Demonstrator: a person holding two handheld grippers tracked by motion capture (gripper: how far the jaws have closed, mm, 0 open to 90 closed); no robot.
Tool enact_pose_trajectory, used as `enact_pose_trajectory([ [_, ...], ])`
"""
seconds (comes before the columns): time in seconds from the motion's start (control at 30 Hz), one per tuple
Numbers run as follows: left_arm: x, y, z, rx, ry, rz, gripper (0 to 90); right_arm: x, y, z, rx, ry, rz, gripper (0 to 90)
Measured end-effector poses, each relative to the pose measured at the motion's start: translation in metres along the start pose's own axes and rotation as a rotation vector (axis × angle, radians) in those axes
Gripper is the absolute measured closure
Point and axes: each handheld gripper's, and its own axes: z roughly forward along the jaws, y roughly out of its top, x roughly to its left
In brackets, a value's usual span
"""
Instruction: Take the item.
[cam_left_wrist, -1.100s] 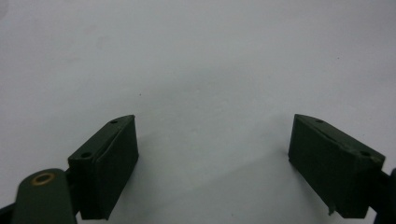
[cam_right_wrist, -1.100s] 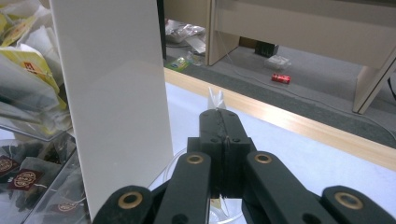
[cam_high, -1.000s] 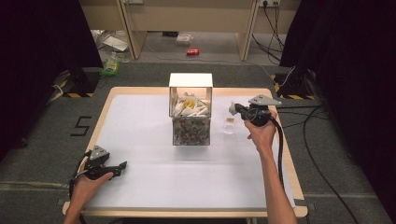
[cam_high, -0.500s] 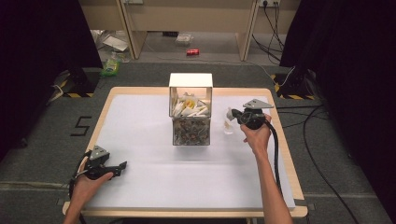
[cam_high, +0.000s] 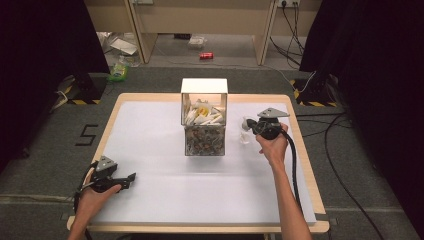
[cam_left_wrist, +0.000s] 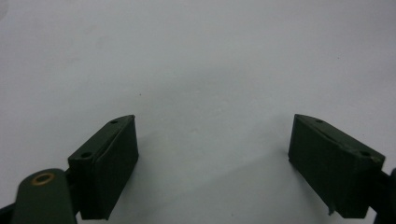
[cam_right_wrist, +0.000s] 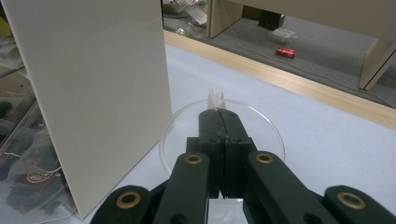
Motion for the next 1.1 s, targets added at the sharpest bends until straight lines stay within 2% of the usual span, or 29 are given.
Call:
enact_pose_trajectory([
  [0.23,0.0,0.0,0.0,0.0,0.0,0.0,15.0,0.0,0.001,0.0,-0.006,0.005,0.004,84.8],
  [0.37,0.0,0.0,0.0,0.0,0.0,0.0,15.0,-0.003,0.004,-0.008,-0.045,0.016,0.015,81.4],
  [0.6,0.0,0.0,0.0,0.0,0.0,0.0,15.0,-0.005,0.005,-0.015,-0.047,0.008,0.023,73.6],
  [0.67,0.0,0.0,0.0,0.0,0.0,0.001,15.0,-0.005,0.006,-0.017,-0.054,0.007,0.04,68.3],
  [0.7,0.0,0.0,0.0,0.0,0.0,0.0,15.0,-0.005,0.006,-0.017,-0.053,0.011,0.048,61.3],
  [0.77,0.0,0.0,0.0,0.0,0.0,0.0,15.0,-0.005,0.006,-0.017,-0.049,0.014,0.051,58.9],
  [0.9,0.0,0.0,0.0,0.0,0.0,0.0,15.0,-0.006,0.006,-0.019,-0.042,-0.016,0.078,42.5],
  [0.97,0.0,0.0,0.0,0.0,0.0,0.0,15.0,-0.006,0.006,-0.02,-0.023,-0.019,0.087,34.5],
  [1.0,0.0,0.0,0.0,0.0,0.0,0.0,15.0,-0.006,0.006,-0.022,-0.015,-0.035,0.084,30.2],
  [1.03,0.0,0.0,0.0,0.0,0.0,0.0,15.0,-0.006,0.006,-0.022,-0.015,-0.035,0.084,30.2],
  [1.1,0.0,0.0,0.0,0.0,0.0,0.0,15.0,-0.005,0.007,-0.024,-0.006,-0.053,0.088,23.3],
])
